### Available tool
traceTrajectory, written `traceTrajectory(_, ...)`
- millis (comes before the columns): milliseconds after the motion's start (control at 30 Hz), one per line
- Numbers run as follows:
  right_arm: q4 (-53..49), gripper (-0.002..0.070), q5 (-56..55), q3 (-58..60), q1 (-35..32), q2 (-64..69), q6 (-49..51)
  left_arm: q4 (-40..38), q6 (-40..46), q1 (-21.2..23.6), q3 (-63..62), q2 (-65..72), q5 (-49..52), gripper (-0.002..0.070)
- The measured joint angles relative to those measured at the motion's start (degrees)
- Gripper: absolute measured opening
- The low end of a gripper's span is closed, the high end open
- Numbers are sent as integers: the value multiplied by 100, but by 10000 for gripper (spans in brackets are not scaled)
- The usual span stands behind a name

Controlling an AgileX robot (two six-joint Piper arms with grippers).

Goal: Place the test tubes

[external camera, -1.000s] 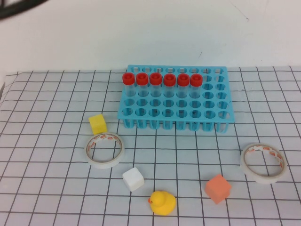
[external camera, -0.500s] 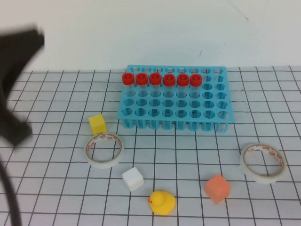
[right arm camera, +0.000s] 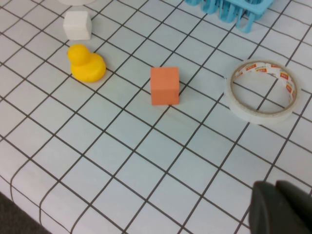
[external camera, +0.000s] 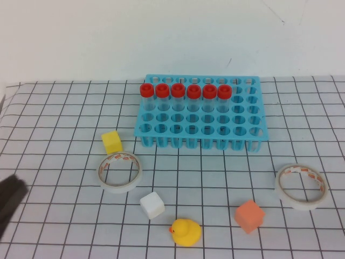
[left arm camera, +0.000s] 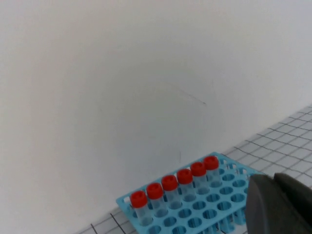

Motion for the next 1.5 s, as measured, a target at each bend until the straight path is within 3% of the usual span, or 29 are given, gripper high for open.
traceTrajectory(267, 0, -1, 0, 0, 0, 0, 0, 0, 52, 0, 76, -590, 298, 0)
traceTrajectory(500, 0, -1, 0, 0, 0, 0, 0, 0, 76, 0, 85, -590, -108, 0)
traceTrajectory(833, 0, -1, 0, 0, 0, 0, 0, -168, 768, -45, 182, -611, 492, 0)
traceTrajectory(933, 0, -1, 0, 0, 0, 0, 0, -1622, 1661, -113, 397, -647, 1033, 0)
traceTrajectory(1033, 0, -1, 0, 0, 0, 0, 0, -4210, 3075, -122, 589, -727, 2148, 0)
traceTrajectory(1067, 0, -1, 0, 0, 0, 0, 0, -5981, 3760, -106, 627, -814, 3411, 0)
traceTrajectory(1167, 0, -1, 0, 0, 0, 0, 0, -7671, 4473, 30, 705, -943, 5993, 0)
traceTrajectory(1233, 0, -1, 0, 0, 0, 0, 0, -8056, 4328, 115, 877, -1027, 7097, 0)
traceTrajectory(1300, 0, -1, 0, 0, 0, 0, 0, -8235, 4220, 196, 1142, -1200, 7371, 0)
traceTrajectory(1400, 0, -1, 0, 0, 0, 0, 0, -8376, 4379, 306, 1604, -1550, 6801, 0)
traceTrajectory(1500, 0, -1, 0, 0, 0, 0, 0, -8424, 5073, 354, 2092, -1722, 5468, 0)
